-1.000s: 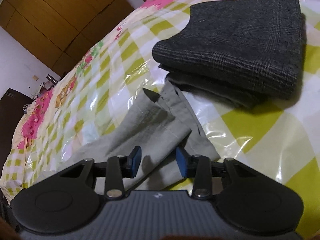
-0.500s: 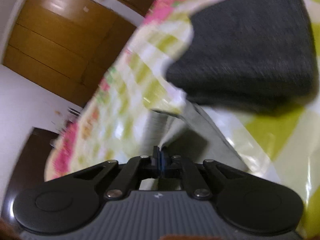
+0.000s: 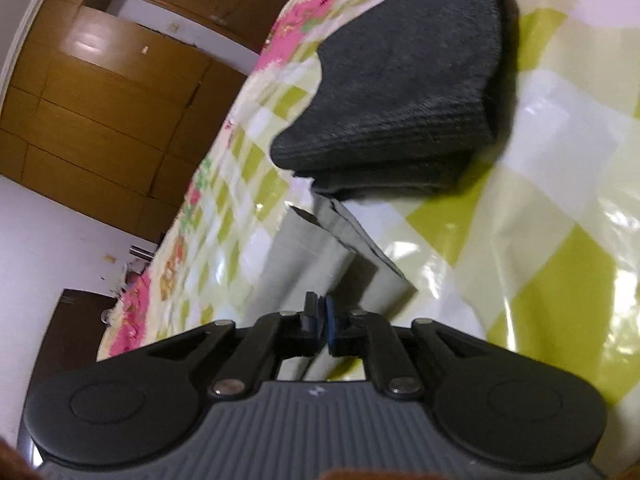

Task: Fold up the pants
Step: 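Grasp the pants edge beside the dark grey garment with the right gripper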

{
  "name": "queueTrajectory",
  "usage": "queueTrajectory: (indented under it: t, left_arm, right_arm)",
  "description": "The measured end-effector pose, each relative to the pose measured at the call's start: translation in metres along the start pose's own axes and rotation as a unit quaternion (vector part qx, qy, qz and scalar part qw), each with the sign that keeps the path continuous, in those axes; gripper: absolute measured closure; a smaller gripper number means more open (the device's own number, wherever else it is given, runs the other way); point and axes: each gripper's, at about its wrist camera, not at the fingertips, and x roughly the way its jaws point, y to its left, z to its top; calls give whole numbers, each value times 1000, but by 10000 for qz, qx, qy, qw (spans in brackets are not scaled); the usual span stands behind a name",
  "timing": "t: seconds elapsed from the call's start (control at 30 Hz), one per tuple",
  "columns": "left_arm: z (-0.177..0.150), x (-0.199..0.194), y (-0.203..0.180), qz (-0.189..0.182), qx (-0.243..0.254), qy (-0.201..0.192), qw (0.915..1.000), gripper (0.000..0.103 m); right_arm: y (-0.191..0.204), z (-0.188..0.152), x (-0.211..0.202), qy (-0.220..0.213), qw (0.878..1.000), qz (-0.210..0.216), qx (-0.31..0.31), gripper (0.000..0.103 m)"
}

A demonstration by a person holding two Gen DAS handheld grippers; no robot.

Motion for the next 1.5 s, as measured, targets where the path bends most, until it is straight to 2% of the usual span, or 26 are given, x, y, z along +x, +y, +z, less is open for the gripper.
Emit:
queueTrajectory:
  t: [0.13, 0.2, 0.27, 0.43, 0.47, 0.5, 0.53, 0.57, 0.7, 0.77, 0.83, 0.9, 1.0, 1.03, 1.13, 1.23, 1.33, 1.43, 1.5]
  left_arm:
    - [0, 1, 1, -5, -48, -17, 10000, 49]
    - [0, 1, 2, -18, -65, -23, 10000, 49]
    - [0, 1, 3, -18, -45, -28, 10000, 48]
    - [-1, 1, 4, -19, -78, -51, 10000, 46]
    - [-1, 1, 4, -32, -114, -61, 9999, 46]
    - [-1, 0, 5, -34, -140, -75, 9999, 46]
    - [-1, -1, 7, -31, -155, -88, 9998, 46]
    - [-1, -3, 8, -14, -164, -108, 9998, 46]
    - [4, -21, 13, 118, -208, -335, 9992, 46]
    - [7, -27, 14, 127, -230, -419, 9988, 44]
    - [6, -24, 12, 43, -214, -390, 9990, 43]
    - [3, -14, 7, -69, -185, -257, 9995, 43]
    - [-3, -4, -4, -81, -58, -129, 9999, 43]
    - [-4, -4, -4, -85, -73, -134, 9998, 43]
    - [-2, -4, 0, -166, -181, -100, 9996, 42]
    - [-1, -3, -2, -138, -98, -78, 9998, 42]
    - [-2, -4, -5, -91, -18, -89, 9999, 42]
    - [-3, -3, -2, -124, -58, -99, 9999, 41]
    - [-3, -4, -1, -135, -59, -109, 9998, 41]
  right_arm:
    - [8, 7, 12, 21, 9999, 35, -93, 87]
    - [7, 11, 20, 107, 9999, 30, -66, 76]
    - [4, 11, 26, 298, 9996, 3, -24, 73]
    - [7, 7, 25, 321, 9992, -204, -141, 74]
    - [7, 7, 25, 335, 9991, -190, -155, 78]
    - [6, 7, 26, 341, 9993, -145, -104, 90]
    - [5, 8, 29, 373, 9993, -14, -16, 97]
    - [8, 9, 31, 372, 9993, 97, 23, 99]
    - [47, 20, 26, 6, 9965, 794, -280, 99]
    - [65, 26, 14, -184, 9921, 1174, -411, 99]
    - [78, 25, -3, -407, 9873, 1379, -677, 99]
    - [70, 20, -11, -414, 9886, 1264, -706, 99]
    - [24, 6, -2, -125, 9989, 375, -251, 99]
    - [11, 2, 1, -59, 9998, 193, -51, 99]
    - [-10, -5, -2, -53, 9997, 32, 234, 99]
    - [-6, -3, 3, -72, 9999, 63, 143, 96]
    - [-6, -1, 8, -10, 9999, -111, 85, 96]
    - [-8, -3, -7, 51, 9995, -256, 161, 95]
    - [-8, -4, -16, 40, 9994, -303, 181, 91]
